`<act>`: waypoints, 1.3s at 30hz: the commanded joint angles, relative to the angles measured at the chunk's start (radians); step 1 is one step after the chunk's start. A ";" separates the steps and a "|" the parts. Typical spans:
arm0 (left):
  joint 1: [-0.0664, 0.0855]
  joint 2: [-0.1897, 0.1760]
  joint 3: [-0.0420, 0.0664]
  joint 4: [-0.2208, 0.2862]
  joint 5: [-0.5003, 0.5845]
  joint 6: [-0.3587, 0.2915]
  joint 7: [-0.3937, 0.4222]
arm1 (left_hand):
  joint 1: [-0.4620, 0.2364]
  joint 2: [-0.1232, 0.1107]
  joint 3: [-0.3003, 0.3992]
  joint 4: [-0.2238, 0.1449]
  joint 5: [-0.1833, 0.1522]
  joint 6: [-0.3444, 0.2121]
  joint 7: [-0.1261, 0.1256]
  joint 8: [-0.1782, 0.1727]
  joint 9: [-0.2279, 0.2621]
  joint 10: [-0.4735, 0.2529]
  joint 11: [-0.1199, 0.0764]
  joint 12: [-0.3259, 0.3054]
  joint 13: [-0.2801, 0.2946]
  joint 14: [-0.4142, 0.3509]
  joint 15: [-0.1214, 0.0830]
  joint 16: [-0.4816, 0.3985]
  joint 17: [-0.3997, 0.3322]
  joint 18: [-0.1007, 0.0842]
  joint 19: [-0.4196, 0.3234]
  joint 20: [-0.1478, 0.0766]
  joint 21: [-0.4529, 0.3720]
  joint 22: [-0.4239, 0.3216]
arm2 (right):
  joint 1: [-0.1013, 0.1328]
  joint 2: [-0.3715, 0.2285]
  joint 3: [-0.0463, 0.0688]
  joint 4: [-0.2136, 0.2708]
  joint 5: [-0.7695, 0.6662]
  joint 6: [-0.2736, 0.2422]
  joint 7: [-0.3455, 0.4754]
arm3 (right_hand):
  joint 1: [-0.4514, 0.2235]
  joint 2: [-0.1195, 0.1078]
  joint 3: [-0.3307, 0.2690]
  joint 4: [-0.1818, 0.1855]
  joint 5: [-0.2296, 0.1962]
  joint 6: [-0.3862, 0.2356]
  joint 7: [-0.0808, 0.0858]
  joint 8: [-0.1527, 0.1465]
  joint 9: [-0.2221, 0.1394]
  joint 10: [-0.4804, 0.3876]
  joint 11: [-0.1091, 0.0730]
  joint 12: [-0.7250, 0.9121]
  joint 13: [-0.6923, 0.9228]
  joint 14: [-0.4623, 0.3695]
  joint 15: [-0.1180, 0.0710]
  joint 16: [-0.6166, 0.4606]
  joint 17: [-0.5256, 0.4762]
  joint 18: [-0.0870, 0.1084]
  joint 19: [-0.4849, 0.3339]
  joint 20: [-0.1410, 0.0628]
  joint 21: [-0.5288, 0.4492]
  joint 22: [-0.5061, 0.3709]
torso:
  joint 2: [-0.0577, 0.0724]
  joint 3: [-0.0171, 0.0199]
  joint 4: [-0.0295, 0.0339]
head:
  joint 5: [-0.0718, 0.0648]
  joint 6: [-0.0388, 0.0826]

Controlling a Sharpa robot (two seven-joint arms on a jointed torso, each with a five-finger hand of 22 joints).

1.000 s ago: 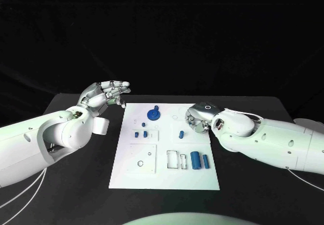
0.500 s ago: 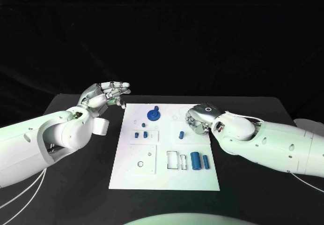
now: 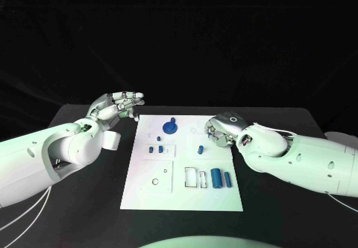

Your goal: Assemble the parts on the task board

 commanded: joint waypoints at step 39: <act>-0.003 0.031 0.000 -0.001 0.005 0.012 0.005 | -0.002 0.000 0.005 -0.002 0.001 0.000 0.007 -0.002 -0.002 -0.006 0.006 -0.007 -0.002 -0.011 0.001 -0.008 -0.003 0.014 0.000 -0.005 -0.009 -0.002 | -0.117 0.157 -0.002 0.131 0.086 -0.074 0.087 | -0.015 0.008 -0.001 -0.002 -0.005 0.005 -0.001 0.002 0.002 0.019 -0.013 -0.002 -0.001 0.038 -0.007 0.003 -0.006 -0.011 0.006 0.000 0.003 0.135 | 0.001 -0.0022 0.0020 | 0.136 -0.039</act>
